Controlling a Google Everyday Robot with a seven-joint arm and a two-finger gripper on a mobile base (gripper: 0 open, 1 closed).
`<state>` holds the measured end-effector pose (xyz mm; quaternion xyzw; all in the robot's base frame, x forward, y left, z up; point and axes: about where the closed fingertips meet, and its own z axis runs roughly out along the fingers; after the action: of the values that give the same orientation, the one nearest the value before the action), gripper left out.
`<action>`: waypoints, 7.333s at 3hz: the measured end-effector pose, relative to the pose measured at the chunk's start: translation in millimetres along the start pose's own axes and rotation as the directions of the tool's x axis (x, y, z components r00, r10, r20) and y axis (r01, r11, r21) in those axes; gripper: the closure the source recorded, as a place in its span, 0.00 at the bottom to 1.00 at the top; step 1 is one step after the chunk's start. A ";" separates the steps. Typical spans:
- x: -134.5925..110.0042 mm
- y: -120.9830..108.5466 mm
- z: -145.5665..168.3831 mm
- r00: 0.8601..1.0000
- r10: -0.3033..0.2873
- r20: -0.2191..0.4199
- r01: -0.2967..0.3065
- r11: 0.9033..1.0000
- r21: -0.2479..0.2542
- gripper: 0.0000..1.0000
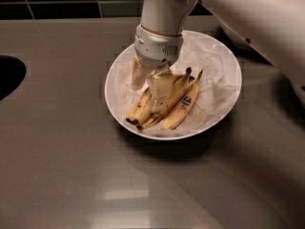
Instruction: Pick banana from white bowl
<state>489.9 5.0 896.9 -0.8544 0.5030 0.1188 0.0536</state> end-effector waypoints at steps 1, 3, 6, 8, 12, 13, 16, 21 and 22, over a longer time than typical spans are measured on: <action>-0.1 -0.4 1.8 1.000 -0.001 -0.003 0.001 1.000 -0.006 0.47; -0.9 -0.5 3.2 1.000 -0.004 -0.005 0.004 1.000 -0.009 0.93; -10.9 -11.1 -6.0 1.000 -0.012 -0.017 0.013 0.998 0.063 1.00; -26.5 -3.3 -25.6 0.997 -0.014 -0.074 0.023 0.993 0.113 1.00; -65.9 27.0 -88.7 0.976 0.013 -0.216 0.045 0.964 0.262 1.00; -73.1 30.0 -103.0 0.971 0.019 -0.237 0.053 0.954 0.295 1.00; -70.9 38.9 -139.4 0.949 0.083 -0.304 0.047 0.917 0.396 1.00; -65.6 50.1 -155.4 0.929 0.137 -0.345 0.039 0.889 0.457 1.00; -65.6 50.1 -155.4 0.929 0.137 -0.345 0.039 0.889 0.457 1.00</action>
Offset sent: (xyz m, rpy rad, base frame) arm -0.0241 -0.0199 -0.0035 -0.0902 0.1005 0.0403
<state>438.8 3.3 1065.3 -0.8116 0.5394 -0.1630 0.1544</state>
